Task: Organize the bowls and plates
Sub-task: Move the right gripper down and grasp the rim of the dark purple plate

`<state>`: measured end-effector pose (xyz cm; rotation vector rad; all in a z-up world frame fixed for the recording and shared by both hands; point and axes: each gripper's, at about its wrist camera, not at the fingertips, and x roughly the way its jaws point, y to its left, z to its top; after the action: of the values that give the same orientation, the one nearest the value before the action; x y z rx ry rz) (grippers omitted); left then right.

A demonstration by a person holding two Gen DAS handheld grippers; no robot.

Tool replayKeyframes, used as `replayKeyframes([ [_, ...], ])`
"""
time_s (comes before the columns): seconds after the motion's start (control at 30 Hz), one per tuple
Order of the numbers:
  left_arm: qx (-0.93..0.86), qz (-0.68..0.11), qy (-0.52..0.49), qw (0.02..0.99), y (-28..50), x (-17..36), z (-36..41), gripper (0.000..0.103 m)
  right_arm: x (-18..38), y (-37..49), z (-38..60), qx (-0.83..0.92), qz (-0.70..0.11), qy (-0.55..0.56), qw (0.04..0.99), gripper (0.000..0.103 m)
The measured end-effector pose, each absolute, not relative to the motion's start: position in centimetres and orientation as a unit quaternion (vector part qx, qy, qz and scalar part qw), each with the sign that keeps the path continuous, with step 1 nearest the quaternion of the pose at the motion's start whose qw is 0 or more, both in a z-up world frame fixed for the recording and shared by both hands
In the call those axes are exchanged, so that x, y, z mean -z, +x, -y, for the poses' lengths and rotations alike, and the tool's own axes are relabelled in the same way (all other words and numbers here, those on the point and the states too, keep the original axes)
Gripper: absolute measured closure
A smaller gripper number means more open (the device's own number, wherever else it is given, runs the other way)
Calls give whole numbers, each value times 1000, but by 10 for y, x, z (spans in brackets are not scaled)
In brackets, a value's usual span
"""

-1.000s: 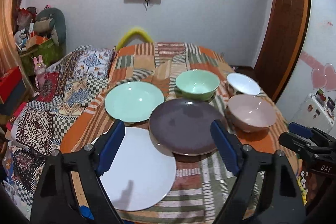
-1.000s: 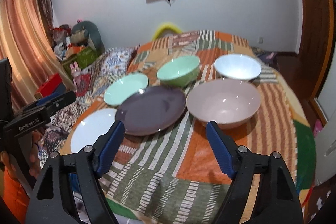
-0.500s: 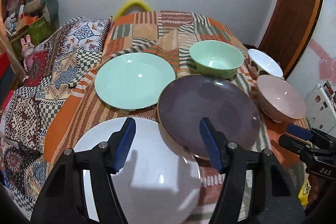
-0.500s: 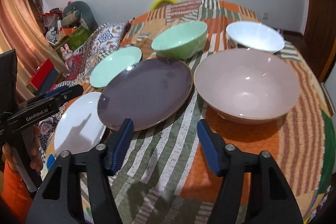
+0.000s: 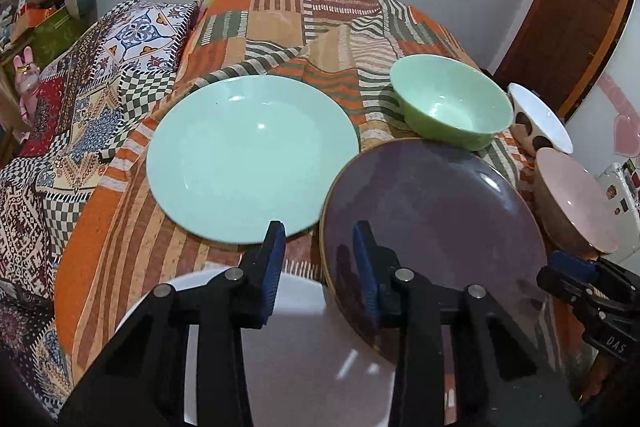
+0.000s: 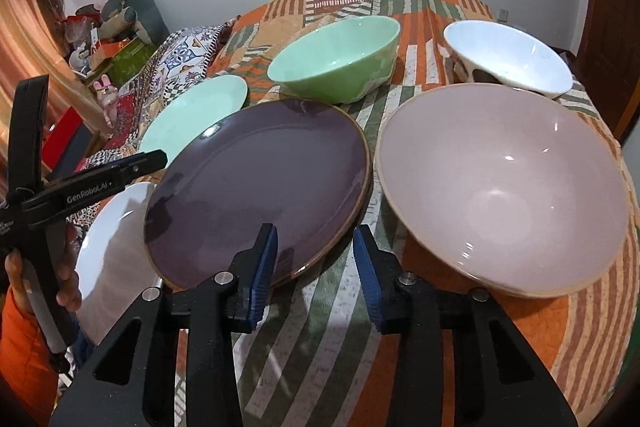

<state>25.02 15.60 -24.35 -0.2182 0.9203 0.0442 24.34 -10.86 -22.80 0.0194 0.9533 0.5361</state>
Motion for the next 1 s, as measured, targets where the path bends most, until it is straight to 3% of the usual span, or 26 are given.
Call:
replayKeyframes([
  [0.3, -10, -454, -99, 885, 274, 258, -153, 69, 235, 254, 103, -248, -469, 4, 848, 68],
  [0.4, 0, -465, -102, 880, 282, 265, -154, 79, 235, 257, 101, -245, -471, 2, 847, 69],
  [1.0, 20, -476, -126, 870, 273, 264, -152, 83, 233, 258, 102, -238, -477, 9, 846, 75],
])
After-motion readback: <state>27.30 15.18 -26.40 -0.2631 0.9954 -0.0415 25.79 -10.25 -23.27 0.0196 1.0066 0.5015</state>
